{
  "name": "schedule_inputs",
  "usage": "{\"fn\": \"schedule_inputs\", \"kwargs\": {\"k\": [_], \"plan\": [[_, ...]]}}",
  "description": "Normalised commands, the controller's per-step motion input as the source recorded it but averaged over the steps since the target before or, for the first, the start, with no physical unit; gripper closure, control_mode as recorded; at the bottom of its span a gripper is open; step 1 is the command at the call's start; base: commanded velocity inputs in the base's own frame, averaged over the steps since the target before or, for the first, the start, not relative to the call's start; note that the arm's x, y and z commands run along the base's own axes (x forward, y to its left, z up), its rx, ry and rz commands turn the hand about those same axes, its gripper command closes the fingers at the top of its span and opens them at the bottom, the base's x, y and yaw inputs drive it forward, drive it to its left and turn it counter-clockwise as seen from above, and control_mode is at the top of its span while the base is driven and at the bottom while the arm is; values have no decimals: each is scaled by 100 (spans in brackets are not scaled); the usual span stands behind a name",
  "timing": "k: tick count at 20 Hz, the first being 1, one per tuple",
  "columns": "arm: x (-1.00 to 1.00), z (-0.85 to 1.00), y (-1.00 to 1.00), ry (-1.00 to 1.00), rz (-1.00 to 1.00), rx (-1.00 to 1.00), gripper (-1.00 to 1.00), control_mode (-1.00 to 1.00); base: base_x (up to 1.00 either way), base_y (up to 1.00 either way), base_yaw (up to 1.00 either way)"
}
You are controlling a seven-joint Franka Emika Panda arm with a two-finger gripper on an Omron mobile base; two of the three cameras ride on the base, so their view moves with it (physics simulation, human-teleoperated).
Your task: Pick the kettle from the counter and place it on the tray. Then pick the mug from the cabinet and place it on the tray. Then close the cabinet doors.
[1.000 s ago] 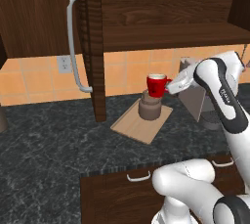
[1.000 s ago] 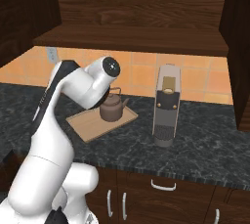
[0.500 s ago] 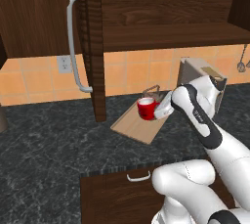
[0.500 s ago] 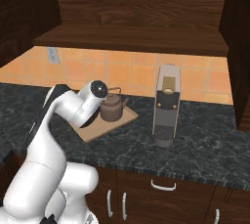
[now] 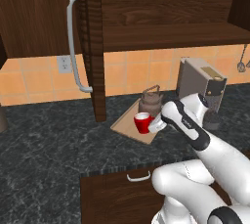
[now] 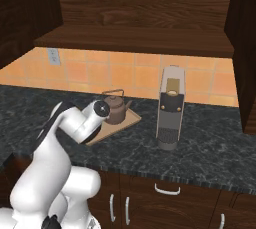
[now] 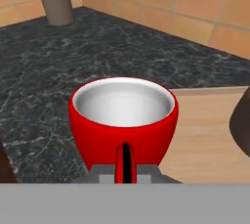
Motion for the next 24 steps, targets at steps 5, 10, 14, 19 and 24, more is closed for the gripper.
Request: {"fn": "schedule_inputs", "kwargs": {"k": [5,10,14,19,24], "plan": [[31,-31,0,5,7,0,100,-100,0,0,0],[24,-22,0,-2,3,2,100,-100,0,0,0],[25,-16,0,-7,0,3,100,-100,0,0,0],[27,-12,1,-4,0,2,100,-100,0,0,0],[16,-12,2,-1,0,0,100,-100,0,0,0]]}}
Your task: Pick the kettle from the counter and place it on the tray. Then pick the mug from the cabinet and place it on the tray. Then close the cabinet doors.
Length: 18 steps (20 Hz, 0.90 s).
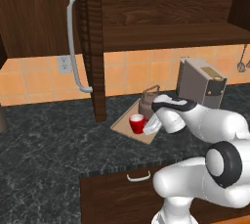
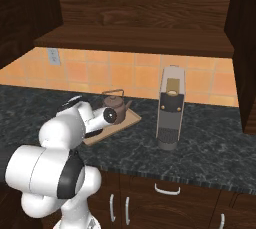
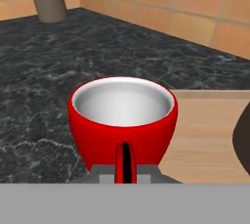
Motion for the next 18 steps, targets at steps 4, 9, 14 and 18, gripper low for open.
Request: {"fn": "schedule_inputs", "kwargs": {"k": [4,9,14,18], "plan": [[3,-12,0,0,0,0,100,-100,0,0,0],[5,-8,0,0,0,0,100,-100,0,0,0],[15,-3,0,0,0,0,100,-100,0,0,0],[16,-5,0,0,0,0,100,-100,0,0,0]]}}
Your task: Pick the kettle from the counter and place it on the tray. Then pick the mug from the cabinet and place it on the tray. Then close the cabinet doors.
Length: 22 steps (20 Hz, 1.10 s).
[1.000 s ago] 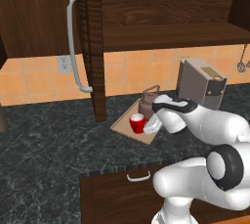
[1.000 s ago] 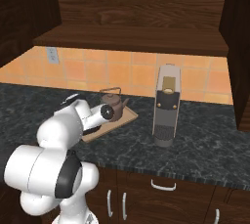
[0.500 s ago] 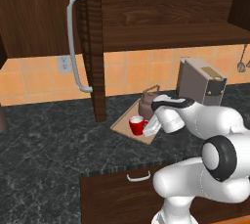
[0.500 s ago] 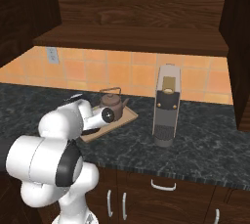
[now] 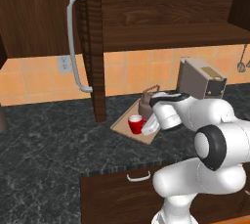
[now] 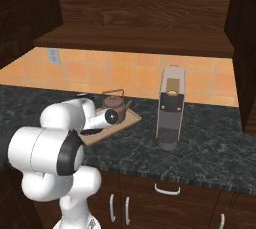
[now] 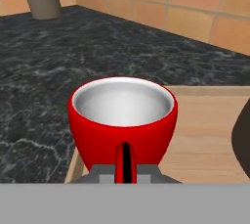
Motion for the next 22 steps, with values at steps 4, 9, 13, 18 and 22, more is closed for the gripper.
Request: {"fn": "schedule_inputs", "kwargs": {"k": [4,9,13,18,22], "plan": [[3,-18,0,0,0,0,100,-100,0,0,0],[-2,-22,0,0,0,0,-100,-100,0,0,0],[1,-5,-1,0,0,0,-100,-100,0,0,0],[-8,19,-10,0,0,0,-100,-100,0,0,0],[-19,48,-11,0,0,0,-100,-100,0,0,0]]}}
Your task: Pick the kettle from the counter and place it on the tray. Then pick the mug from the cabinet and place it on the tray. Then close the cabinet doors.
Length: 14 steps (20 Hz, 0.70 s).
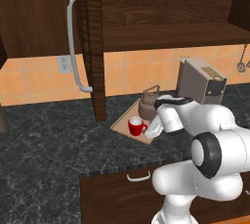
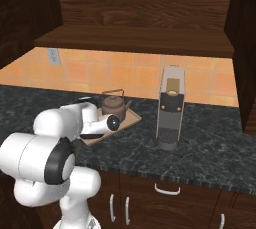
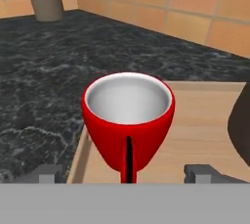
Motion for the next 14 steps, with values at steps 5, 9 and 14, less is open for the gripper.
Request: {"fn": "schedule_inputs", "kwargs": {"k": [5,9,14], "plan": [[-22,71,-6,0,0,3,-100,-100,0,0,0],[-31,85,-6,0,0,5,-100,-100,0,0,0],[-55,69,-4,0,4,2,-100,-100,0,0,0]]}}
